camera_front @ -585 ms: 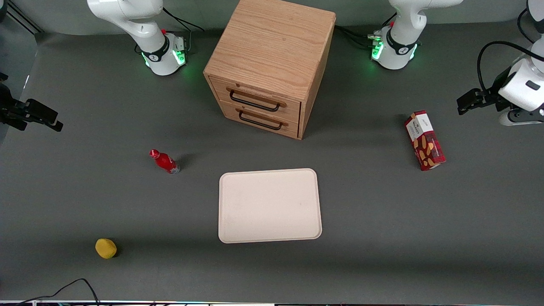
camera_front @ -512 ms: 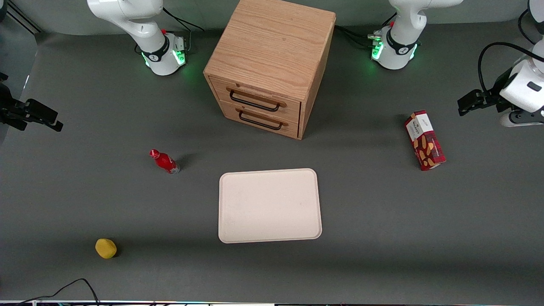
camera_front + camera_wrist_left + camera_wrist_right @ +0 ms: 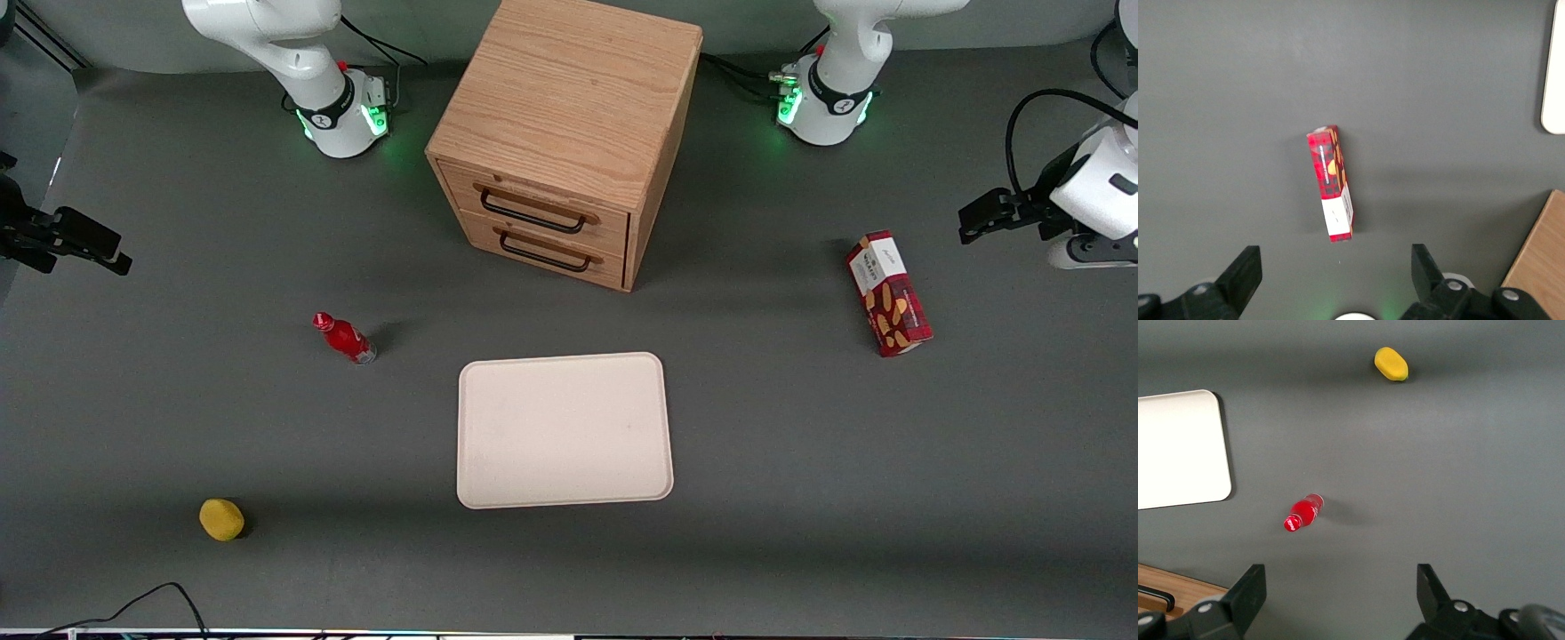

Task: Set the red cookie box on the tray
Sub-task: 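Move the open left gripper toward the red tartan cookie box, then lower the left gripper over the cookie box and close on it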

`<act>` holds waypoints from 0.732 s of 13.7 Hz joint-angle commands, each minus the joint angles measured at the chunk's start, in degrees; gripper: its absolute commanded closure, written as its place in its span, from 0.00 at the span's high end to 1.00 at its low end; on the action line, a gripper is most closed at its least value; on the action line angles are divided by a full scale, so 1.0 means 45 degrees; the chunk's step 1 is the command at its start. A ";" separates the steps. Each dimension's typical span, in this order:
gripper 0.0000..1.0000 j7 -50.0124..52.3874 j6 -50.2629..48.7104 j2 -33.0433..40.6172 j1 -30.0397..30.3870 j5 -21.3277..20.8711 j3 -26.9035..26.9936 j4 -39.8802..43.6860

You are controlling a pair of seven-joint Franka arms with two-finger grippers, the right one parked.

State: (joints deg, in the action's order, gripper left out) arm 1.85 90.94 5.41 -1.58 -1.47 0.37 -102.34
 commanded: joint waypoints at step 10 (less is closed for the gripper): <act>1.00 -0.0158 0.4335 0.0342 -0.0058 0.0209 0.0621 -0.5574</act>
State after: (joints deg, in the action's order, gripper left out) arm 0.68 106.04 4.51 -1.54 -1.07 2.93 -122.26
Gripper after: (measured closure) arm 0.000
